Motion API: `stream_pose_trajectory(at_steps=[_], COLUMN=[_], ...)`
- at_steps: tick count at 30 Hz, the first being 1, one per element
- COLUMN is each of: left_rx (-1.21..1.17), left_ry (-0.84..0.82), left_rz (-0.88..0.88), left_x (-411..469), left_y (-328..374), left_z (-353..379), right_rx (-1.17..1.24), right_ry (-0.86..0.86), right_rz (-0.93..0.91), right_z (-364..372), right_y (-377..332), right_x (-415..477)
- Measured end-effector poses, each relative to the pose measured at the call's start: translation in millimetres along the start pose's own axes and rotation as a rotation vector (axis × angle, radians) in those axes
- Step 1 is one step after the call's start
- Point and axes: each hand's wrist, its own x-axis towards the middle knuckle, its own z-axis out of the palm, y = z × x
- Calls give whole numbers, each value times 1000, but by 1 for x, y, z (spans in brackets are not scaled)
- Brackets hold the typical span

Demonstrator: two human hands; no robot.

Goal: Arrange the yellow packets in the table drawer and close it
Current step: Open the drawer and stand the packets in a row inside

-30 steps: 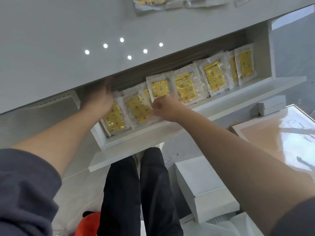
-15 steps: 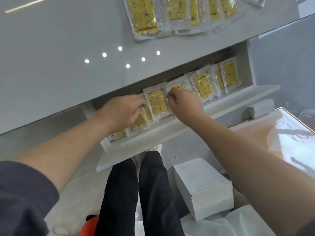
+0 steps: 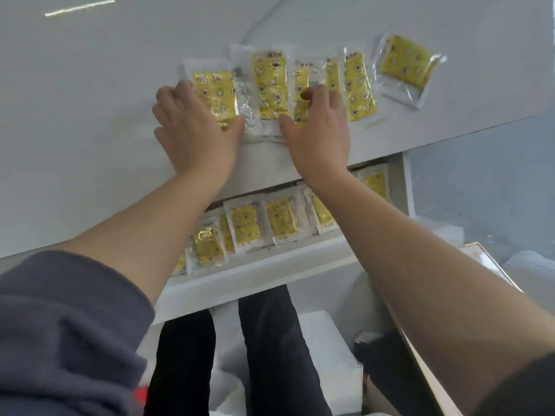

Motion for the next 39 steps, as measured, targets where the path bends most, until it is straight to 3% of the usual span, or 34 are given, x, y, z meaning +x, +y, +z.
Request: stream_pose_trajectory(at_steps=[4, 8, 11, 16, 20, 27, 34, 39], left_rx=[-64, -235, -301, -360, -283, -395, -367, -343], left_ry=[23, -15, -69, -102, -207, -325, -324, -379], left_rz=[-121, -177, -198, -232, -236, -202, -166, -190], left_x=[14, 18, 14, 18, 25, 20, 17, 26], left_y=[29, 45, 51, 53, 53, 46, 25, 18], left_z=[5, 8, 7, 2, -1, -2, -8, -6], right_rx=[-152, -149, -3, 473, 580, 402, 171, 273], right_ry=[9, -9, -43, -95, -130, -210, -99, -113], right_rz=[33, 72, 133, 353, 458, 301, 217, 239], right_z=[4, 2, -2, -15, -16, -21, -18, -13], right_y=[-11, -19, -24, -21, -16, -7, -7, -24], right_x=[23, 28, 30, 34, 40, 39, 25, 26])
